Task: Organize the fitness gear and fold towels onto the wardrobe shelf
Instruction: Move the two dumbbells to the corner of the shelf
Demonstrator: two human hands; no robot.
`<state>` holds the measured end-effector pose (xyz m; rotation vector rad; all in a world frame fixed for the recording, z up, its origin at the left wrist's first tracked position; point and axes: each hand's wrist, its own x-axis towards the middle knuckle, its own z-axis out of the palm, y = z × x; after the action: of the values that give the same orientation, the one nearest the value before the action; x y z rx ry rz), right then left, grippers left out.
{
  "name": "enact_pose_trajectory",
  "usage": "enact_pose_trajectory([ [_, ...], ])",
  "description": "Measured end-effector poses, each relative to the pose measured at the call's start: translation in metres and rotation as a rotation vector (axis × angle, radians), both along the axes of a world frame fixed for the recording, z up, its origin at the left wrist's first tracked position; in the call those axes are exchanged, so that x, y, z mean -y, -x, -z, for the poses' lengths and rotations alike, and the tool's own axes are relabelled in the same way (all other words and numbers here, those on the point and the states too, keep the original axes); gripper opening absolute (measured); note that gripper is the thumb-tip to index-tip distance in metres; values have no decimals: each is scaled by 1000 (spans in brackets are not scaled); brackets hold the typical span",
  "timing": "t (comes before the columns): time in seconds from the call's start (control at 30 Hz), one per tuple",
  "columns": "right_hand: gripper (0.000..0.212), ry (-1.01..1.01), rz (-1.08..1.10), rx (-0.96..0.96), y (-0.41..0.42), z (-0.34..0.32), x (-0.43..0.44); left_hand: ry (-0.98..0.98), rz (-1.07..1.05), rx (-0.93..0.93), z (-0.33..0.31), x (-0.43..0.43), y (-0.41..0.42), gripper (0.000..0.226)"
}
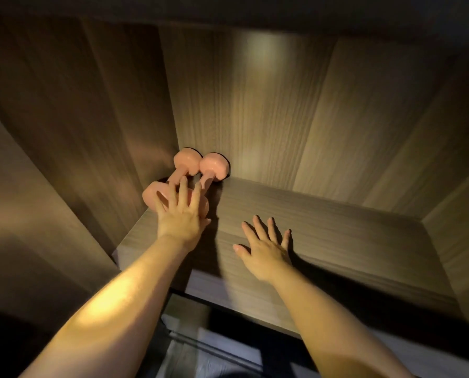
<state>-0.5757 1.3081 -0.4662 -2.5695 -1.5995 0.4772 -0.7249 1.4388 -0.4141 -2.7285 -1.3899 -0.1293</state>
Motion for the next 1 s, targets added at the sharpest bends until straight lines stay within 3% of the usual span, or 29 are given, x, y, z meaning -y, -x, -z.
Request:
enact_pose_trajectory([
  [0.07, 64, 16, 25, -53, -7, -18, 2, 22, -31, 45, -3, 19, 2, 84],
  [0.27, 59, 118, -87, 75, -12, -74, 48, 218, -63, 47, -20, 77, 13, 80],
  [0.53, 60, 325, -115, -12, 26, -144, 137, 421, -50, -46, -75, 190, 30, 72],
  [1.0, 60, 220, 129, -133, 71, -251, 257, 503, 221, -129, -200, 280, 60, 68],
])
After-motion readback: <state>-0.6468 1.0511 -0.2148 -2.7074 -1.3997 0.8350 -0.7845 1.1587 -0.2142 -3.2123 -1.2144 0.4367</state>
